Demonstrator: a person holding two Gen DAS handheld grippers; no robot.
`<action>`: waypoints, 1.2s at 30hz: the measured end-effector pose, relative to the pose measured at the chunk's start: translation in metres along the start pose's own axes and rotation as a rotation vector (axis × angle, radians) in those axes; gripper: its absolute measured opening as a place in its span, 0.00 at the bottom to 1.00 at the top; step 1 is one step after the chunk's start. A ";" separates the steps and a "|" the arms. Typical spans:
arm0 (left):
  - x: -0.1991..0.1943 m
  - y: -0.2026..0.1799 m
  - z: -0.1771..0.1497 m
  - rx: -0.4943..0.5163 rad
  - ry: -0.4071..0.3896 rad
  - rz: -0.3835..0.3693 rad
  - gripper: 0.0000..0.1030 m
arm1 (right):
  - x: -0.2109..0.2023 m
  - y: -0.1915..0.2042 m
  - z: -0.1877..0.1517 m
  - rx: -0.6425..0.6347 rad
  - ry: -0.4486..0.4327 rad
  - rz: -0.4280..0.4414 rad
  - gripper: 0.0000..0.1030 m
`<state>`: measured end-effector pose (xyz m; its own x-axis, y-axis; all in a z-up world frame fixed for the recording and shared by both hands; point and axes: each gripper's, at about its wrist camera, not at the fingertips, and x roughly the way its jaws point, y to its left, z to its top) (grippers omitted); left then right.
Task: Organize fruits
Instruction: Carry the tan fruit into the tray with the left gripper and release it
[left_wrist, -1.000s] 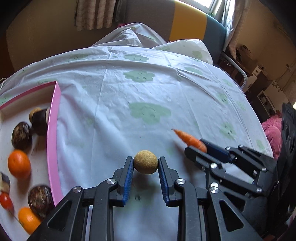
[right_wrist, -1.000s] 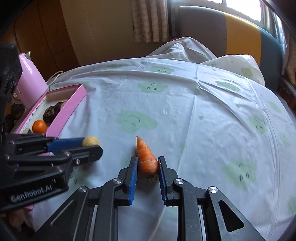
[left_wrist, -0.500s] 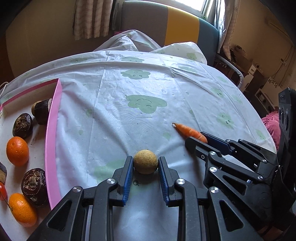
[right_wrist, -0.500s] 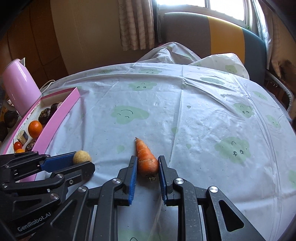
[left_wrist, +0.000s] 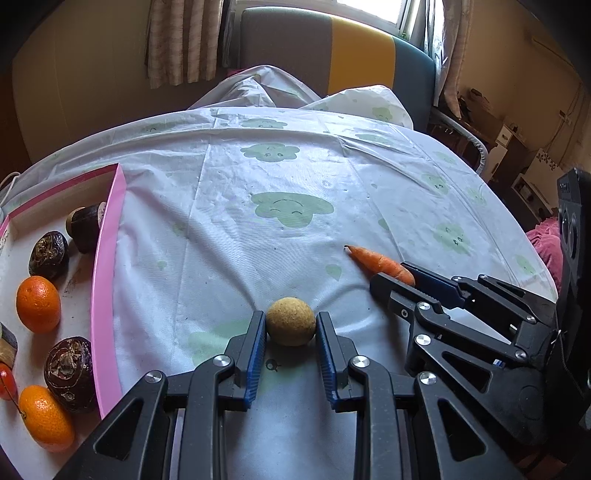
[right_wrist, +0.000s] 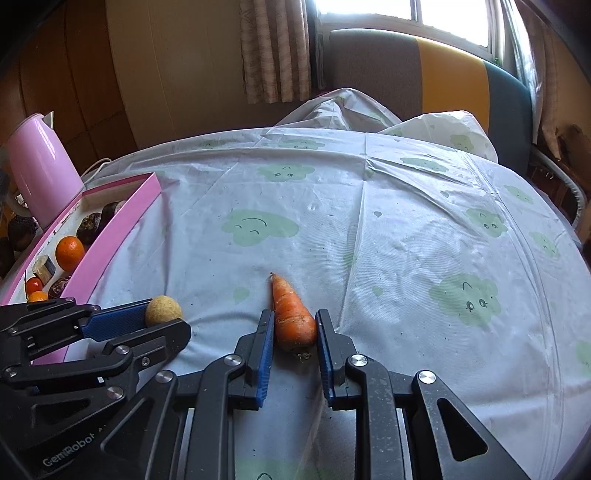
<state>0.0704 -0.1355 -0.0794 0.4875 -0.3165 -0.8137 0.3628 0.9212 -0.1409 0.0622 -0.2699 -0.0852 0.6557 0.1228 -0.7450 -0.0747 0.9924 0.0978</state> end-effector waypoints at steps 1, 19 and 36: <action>-0.001 0.000 0.001 -0.002 0.004 0.000 0.26 | 0.000 0.000 0.000 0.001 -0.001 0.000 0.22; -0.090 0.036 0.002 -0.030 -0.157 0.097 0.26 | 0.000 0.006 0.001 -0.031 0.004 -0.035 0.22; -0.119 0.141 -0.044 -0.269 -0.168 0.291 0.28 | 0.002 0.018 0.005 -0.074 0.036 -0.116 0.21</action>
<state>0.0286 0.0417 -0.0278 0.6692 -0.0466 -0.7416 -0.0186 0.9967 -0.0794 0.0654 -0.2521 -0.0815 0.6356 0.0059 -0.7720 -0.0560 0.9977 -0.0385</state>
